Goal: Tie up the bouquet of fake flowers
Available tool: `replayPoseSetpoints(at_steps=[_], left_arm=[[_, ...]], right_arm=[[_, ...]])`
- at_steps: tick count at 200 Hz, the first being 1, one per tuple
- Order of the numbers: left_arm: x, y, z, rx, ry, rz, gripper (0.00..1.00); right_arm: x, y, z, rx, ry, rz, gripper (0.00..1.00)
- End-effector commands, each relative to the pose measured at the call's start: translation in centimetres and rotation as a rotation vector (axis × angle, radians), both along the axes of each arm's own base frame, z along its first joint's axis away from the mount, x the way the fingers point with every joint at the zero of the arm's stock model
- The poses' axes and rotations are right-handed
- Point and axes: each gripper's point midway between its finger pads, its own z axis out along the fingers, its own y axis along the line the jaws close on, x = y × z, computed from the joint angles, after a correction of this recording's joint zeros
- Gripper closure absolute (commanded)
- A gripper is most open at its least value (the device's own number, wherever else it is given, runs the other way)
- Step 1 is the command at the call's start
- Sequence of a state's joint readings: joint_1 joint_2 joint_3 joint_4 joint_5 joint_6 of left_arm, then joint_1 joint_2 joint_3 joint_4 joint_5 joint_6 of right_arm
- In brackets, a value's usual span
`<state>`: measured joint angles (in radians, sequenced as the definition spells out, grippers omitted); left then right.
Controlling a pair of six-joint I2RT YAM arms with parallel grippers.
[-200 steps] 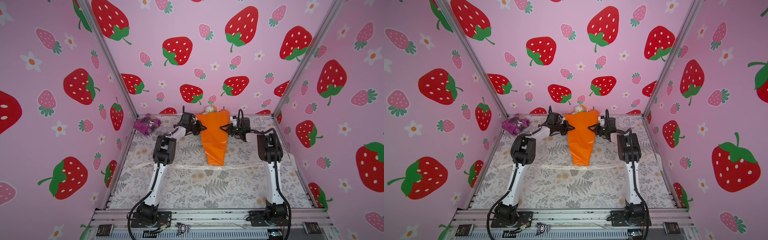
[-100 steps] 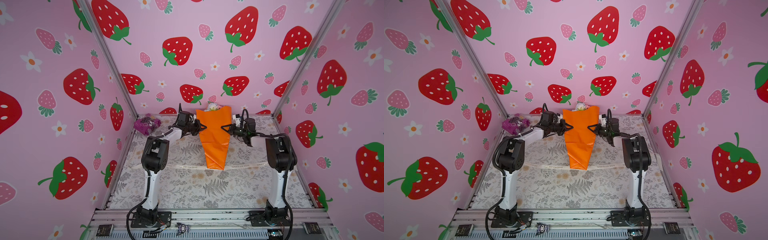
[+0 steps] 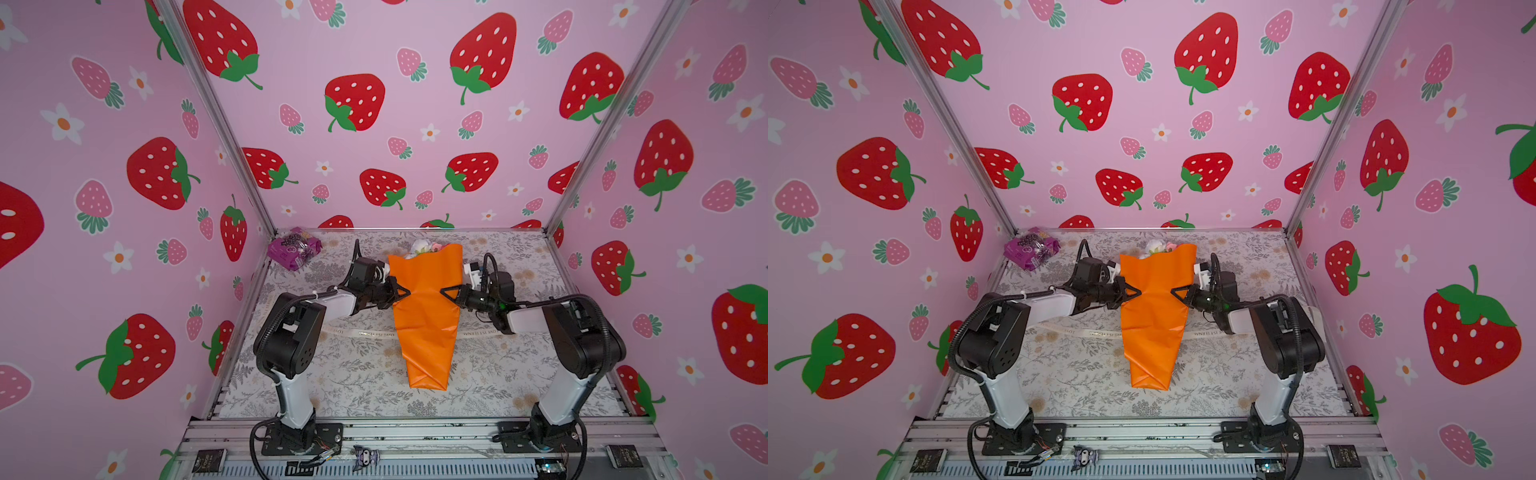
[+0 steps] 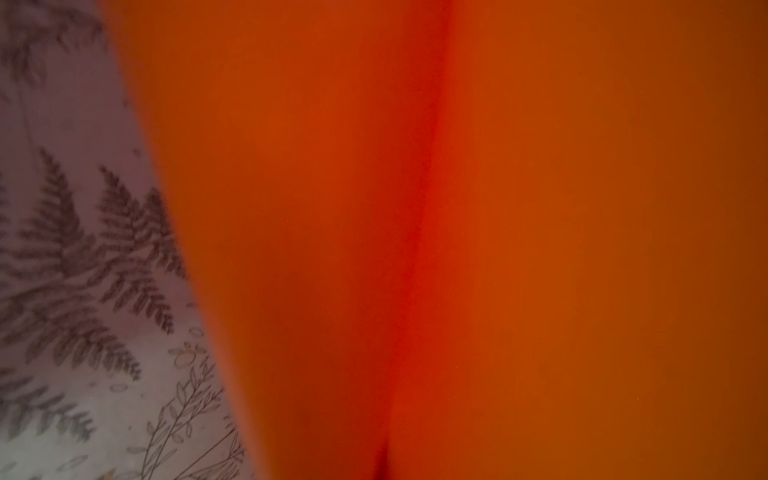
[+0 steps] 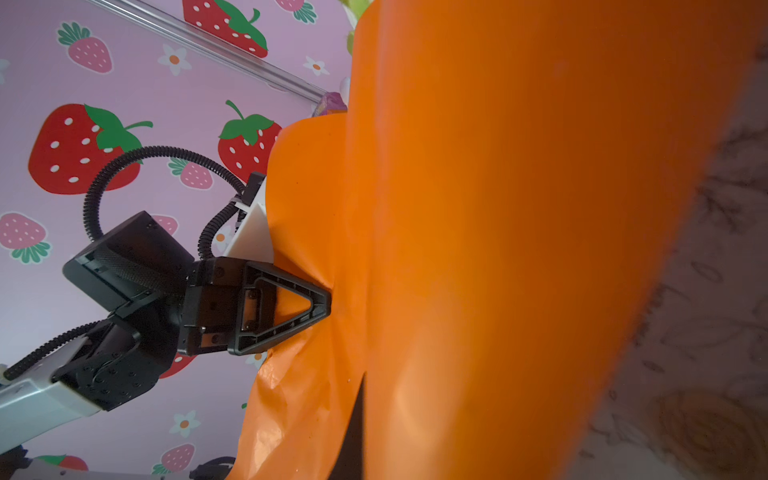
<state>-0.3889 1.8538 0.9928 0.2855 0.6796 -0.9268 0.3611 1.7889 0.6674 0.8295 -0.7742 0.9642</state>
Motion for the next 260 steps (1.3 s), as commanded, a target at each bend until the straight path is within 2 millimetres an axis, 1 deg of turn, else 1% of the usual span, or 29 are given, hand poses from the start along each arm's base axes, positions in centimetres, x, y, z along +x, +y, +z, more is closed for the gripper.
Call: replayPoseSetpoints(at_steps=[1,16,37,57,106,148,156,178,196,219,255,260], left_arm=[[0.2,0.7,0.2,0.015,-0.067,0.055,1.00],[-0.9,0.8,-1.1,0.039,-0.052,0.053,1.00],[-1.7,1.0,-3.2,0.067,-0.027,0.051,1.00],[-1.5,0.9,-4.4,0.063,-0.015,0.055,1.00],[-0.3,0.7,-5.9,0.095,-0.017,0.045,1.00],[0.8,0.4,-6.9,0.101,-0.003,0.046,1.00],[1.0,0.3,-6.9,0.096,0.000,0.047,1.00],[1.8,0.0,-5.9,0.072,-0.012,0.044,1.00],[2.0,0.1,-5.6,0.091,-0.017,0.040,1.00],[2.1,-0.1,-5.5,0.081,-0.020,0.037,1.00],[1.9,0.1,-6.0,0.094,-0.004,0.037,1.00],[1.8,0.2,-6.1,0.102,-0.005,0.040,0.97]], right_arm=[[-1.2,-0.3,0.3,0.004,-0.050,-0.008,0.95],[-2.2,-0.6,-0.7,-0.015,-0.039,-0.012,0.95],[-2.7,-1.0,-1.9,-0.041,-0.033,-0.020,0.95],[-2.6,-0.9,-3.6,-0.059,-0.014,-0.009,0.95],[-1.6,-0.7,-6.4,-0.074,0.030,-0.024,0.95],[-0.6,-0.8,-7.1,-0.096,0.033,-0.039,0.94],[-0.5,-0.7,-7.2,-0.095,0.036,-0.033,0.96],[-0.2,-0.6,-6.9,-0.087,0.035,-0.025,0.97],[0.2,-0.8,-6.3,-0.104,0.018,-0.036,0.97],[0.6,-0.7,-6.3,-0.112,0.017,-0.020,0.96],[0.6,-0.9,-7.1,-0.131,0.039,-0.023,0.93],[0.6,-1.0,-7.2,-0.135,0.040,-0.026,0.93]])
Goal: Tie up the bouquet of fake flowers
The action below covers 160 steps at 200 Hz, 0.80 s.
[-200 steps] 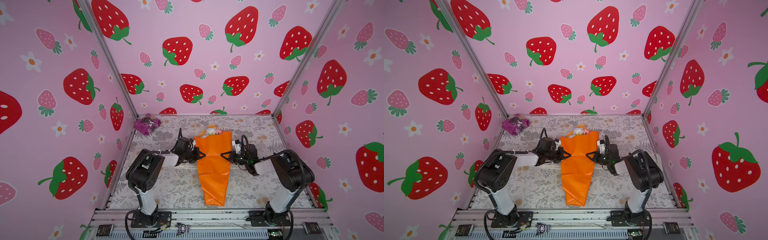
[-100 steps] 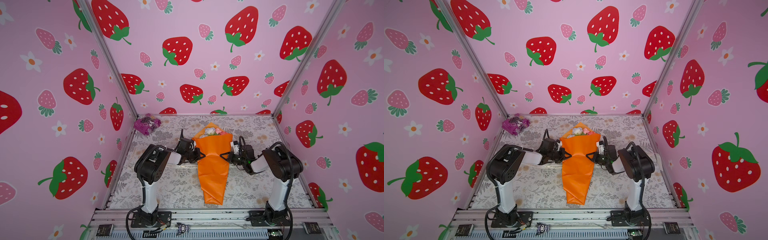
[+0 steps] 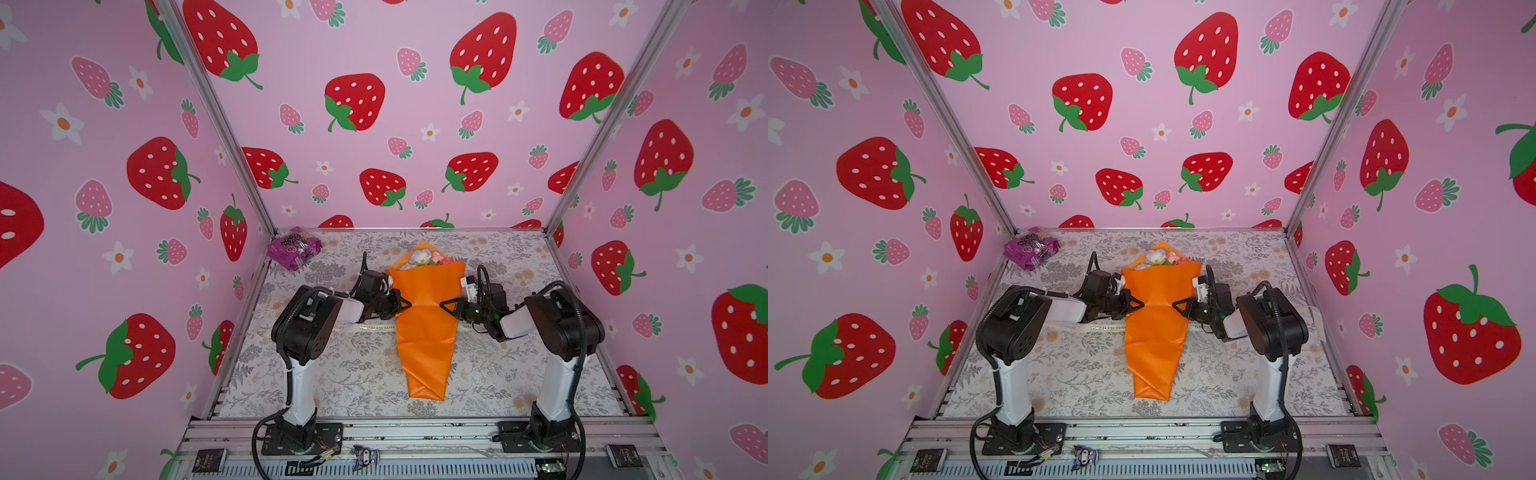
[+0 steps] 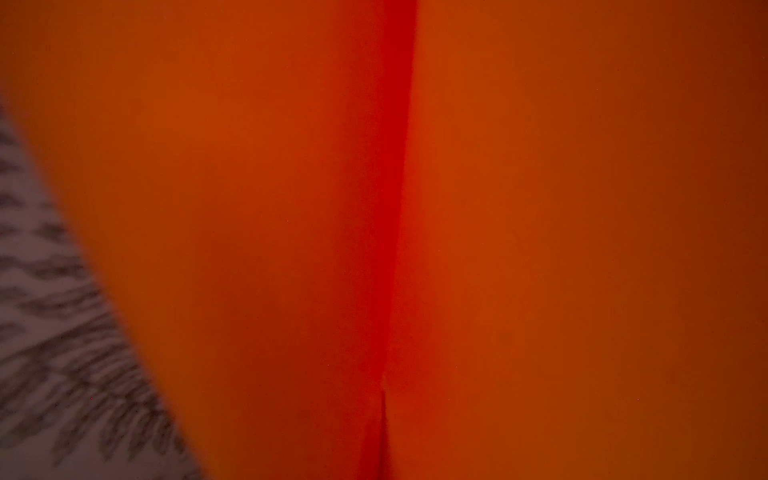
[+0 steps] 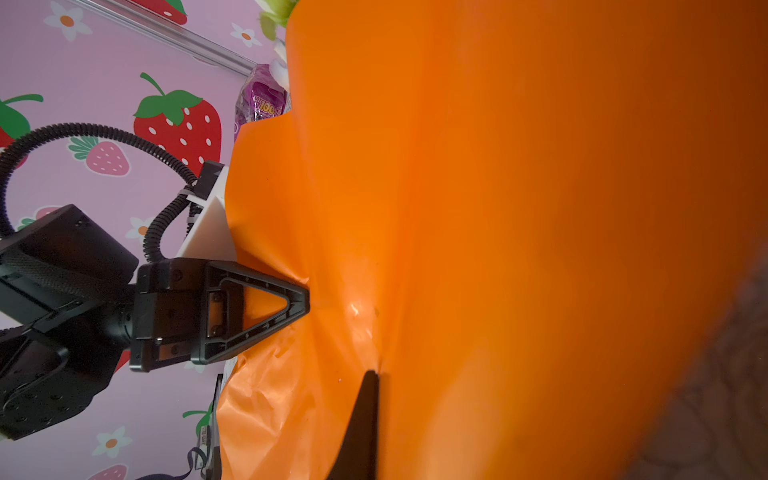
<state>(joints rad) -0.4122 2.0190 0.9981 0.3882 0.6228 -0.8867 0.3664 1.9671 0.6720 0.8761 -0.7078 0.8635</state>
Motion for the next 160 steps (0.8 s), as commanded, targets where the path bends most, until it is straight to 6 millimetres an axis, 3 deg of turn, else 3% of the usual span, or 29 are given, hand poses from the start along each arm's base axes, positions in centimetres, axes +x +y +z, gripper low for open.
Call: replayPoseSetpoints(at_steps=[1,27,102,160], left_arm=[[1.0,0.9,-0.2,0.034,-0.012,0.040,0.97],[0.9,1.0,0.2,0.043,-0.029,0.029,1.00],[2.0,0.3,3.9,0.012,-0.095,0.013,1.00],[3.1,0.0,2.6,0.015,-0.075,0.018,1.00]], right_arm=[[0.0,-0.5,-0.6,-0.024,0.018,-0.004,0.93],[0.2,-0.5,-0.6,-0.032,0.020,0.007,0.95],[1.4,-0.3,3.4,0.004,-0.053,0.007,0.97],[2.6,-0.3,1.6,-0.003,-0.026,-0.004,0.96]])
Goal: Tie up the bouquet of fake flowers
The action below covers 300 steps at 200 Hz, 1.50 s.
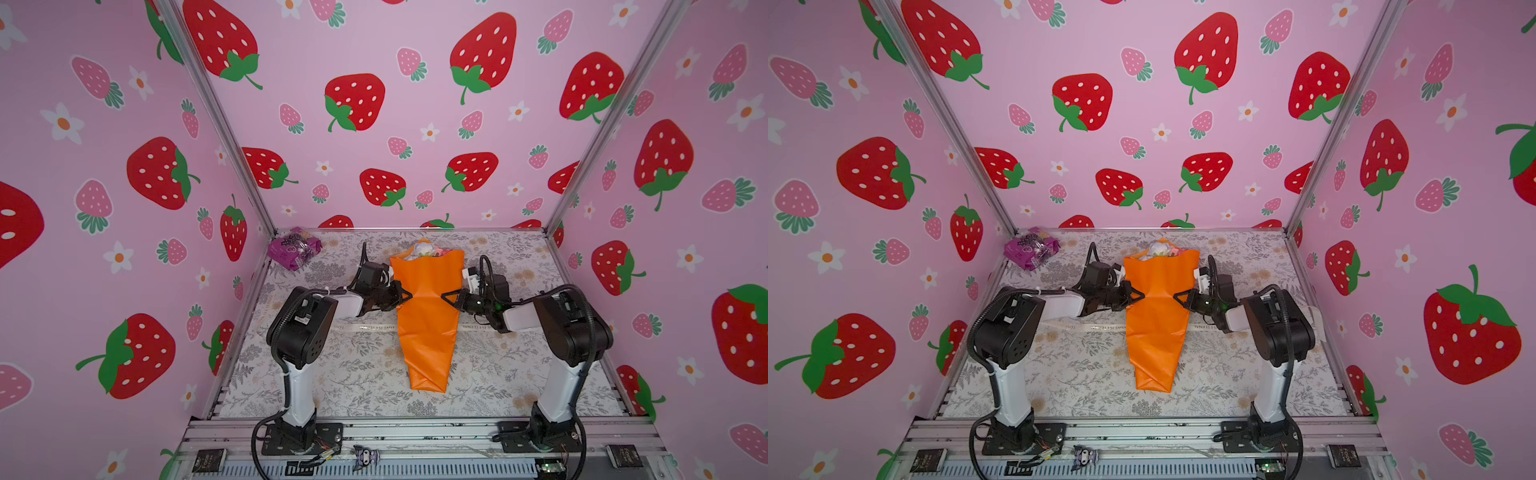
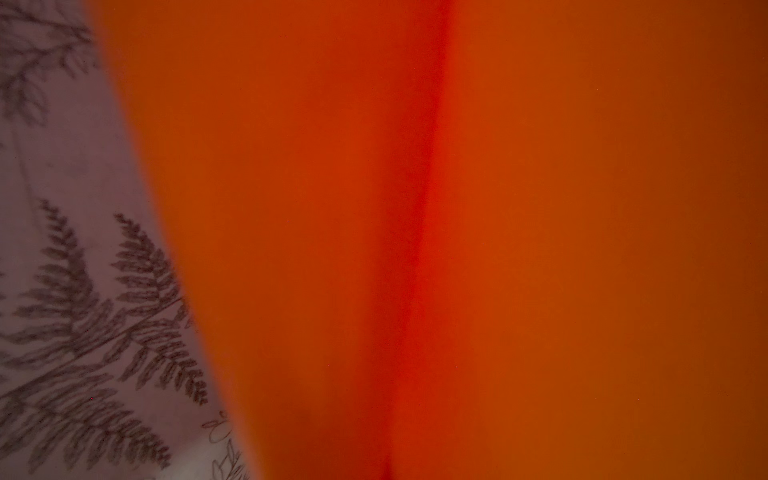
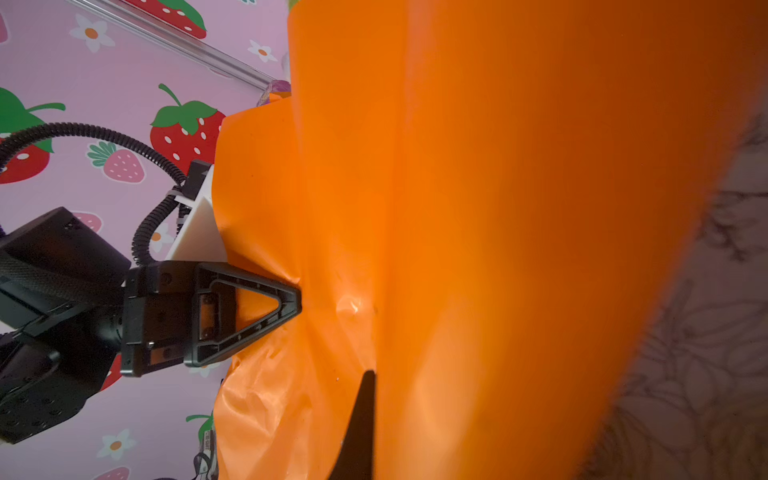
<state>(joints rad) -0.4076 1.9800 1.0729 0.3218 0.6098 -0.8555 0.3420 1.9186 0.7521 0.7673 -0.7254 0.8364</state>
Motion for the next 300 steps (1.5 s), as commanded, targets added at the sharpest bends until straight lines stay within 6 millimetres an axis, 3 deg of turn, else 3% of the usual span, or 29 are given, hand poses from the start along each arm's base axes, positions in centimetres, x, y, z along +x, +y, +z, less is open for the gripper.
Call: replayPoseSetpoints(at_steps=[1,53,82,116,133,151,167,212,264,300], left_arm=[[1.4,0.3,-0.7,0.015,-0.003,0.021,1.00],[1.4,0.5,-3.0,0.032,0.041,0.028,1.00],[1.3,0.8,-2.2,0.038,0.031,0.027,0.74],[0.5,2.0,-0.5,0.106,0.005,0.019,0.57],[-0.3,2.7,0.2,0.131,-0.012,0.019,0.61],[-1.0,3.7,0.4,0.155,-0.001,0.034,0.49],[-1.7,4.0,0.1,0.150,0.012,0.034,0.52],[-2.9,4.2,-1.4,0.128,0.061,0.032,0.47],[-1.2,2.3,-2.8,0.038,0.104,0.016,0.46],[0.0,0.9,-2.7,-0.012,0.112,-0.012,0.47]], right_arm=[[0.7,-0.2,-1.1,-0.007,0.013,-0.006,0.96],[0.6,-0.4,-3.0,-0.047,0.054,-0.006,0.92],[0.7,-0.6,-2.3,-0.040,0.050,-0.007,0.73],[1.2,-2.4,-1.1,-0.102,0.046,-0.058,0.61],[1.0,-3.4,-0.3,-0.121,0.031,-0.081,0.58],[0.5,-3.6,0.4,-0.110,0.031,-0.072,0.50],[0.2,-3.9,0.5,-0.122,0.029,-0.080,0.49],[-0.1,-3.8,-1.0,-0.105,0.078,-0.078,0.49],[0.4,-2.6,-2.4,-0.028,0.115,-0.045,0.49],[0.6,-2.1,-2.6,-0.010,0.111,-0.023,0.49]])
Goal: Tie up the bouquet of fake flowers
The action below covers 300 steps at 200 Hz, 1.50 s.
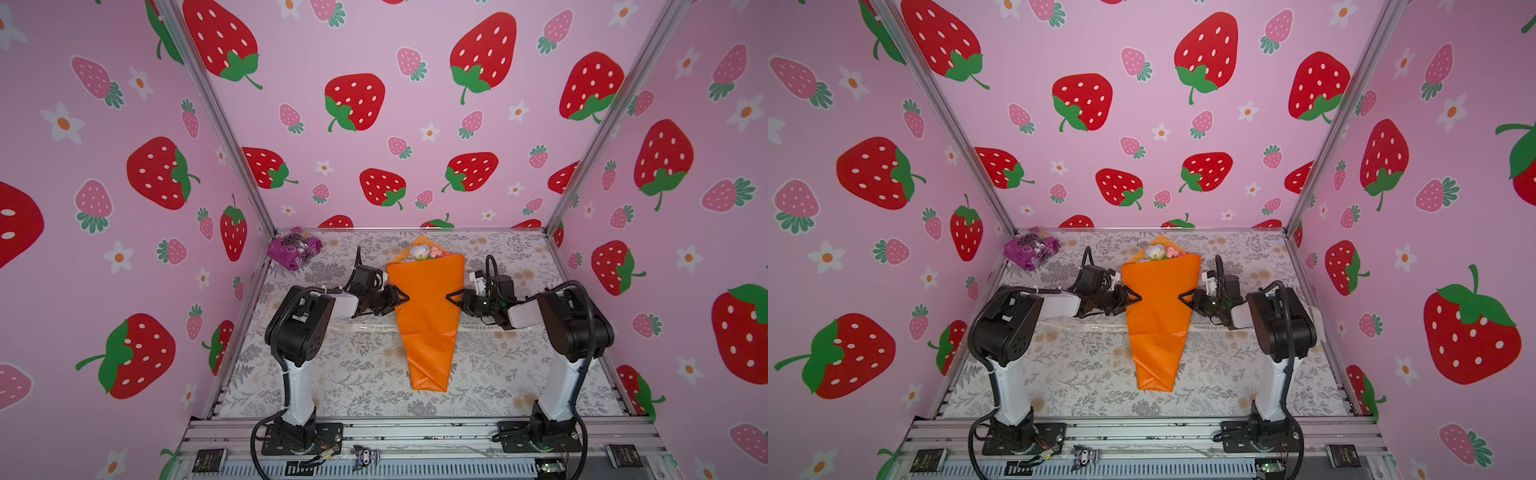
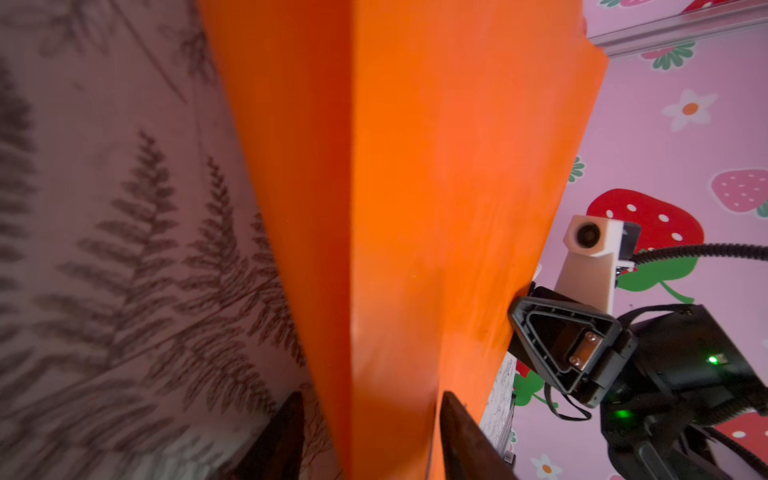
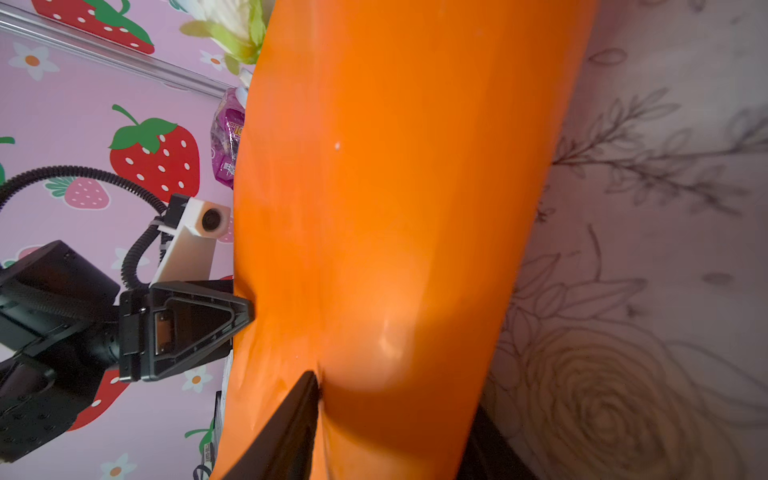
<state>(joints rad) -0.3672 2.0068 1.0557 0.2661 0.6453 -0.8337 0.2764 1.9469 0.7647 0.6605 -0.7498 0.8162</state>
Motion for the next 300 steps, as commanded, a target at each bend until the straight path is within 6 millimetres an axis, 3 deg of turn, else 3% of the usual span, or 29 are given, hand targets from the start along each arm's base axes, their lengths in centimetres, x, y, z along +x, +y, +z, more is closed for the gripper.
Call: replayPoseSetpoints(at_steps=[1,17,25,42,72,96,121,144,241,273,289,300], left_arm=[[0.8,-1.0,-0.2,-0.037,0.027,-0.013,0.48],[1.1,-1.5,-0.5,-0.046,0.036,-0.025,0.49],[1.2,-1.8,-0.7,-0.060,0.042,-0.032,0.59],[1.3,-2.2,-0.6,-0.086,0.043,-0.039,0.72],[1.4,-2.4,1.2,-0.095,-0.004,-0.046,0.91],[1.1,-2.2,3.4,-0.102,-0.053,-0.049,1.00],[0.4,-2.1,4.8,-0.098,-0.090,-0.052,1.00],[-0.1,-1.8,4.7,-0.087,-0.095,-0.052,1.00],[-0.3,-1.3,0.6,-0.039,-0.036,-0.029,1.00],[0.0,-1.2,0.6,-0.020,-0.038,-0.025,0.84],[-0.1,-0.9,1.0,-0.001,-0.047,-0.020,0.61],[-0.4,-0.3,1.2,0.026,-0.055,-0.004,0.55]], right_arm=[[0.2,0.4,-0.2,0.024,0.007,0.012,0.49],[0.2,0.9,-0.1,0.045,0.003,0.028,0.49],[0.2,1.0,0.0,0.056,0.003,0.031,0.50],[0.1,1.6,0.3,0.080,-0.005,0.055,0.59],[0.1,1.9,1.7,0.102,-0.038,0.057,0.86],[-0.1,1.9,3.7,0.112,-0.084,0.060,0.91],[-0.6,1.6,4.8,0.099,-0.114,0.054,0.93],[-1.0,1.3,4.7,0.091,-0.114,0.046,0.93],[-1.3,1.0,1.1,0.063,-0.045,0.028,0.89],[-0.9,1.1,1.0,0.053,-0.042,0.023,0.77],[-0.7,0.8,1.3,0.039,-0.046,0.010,0.64],[-0.6,0.3,1.6,0.017,-0.048,-0.015,0.57]])
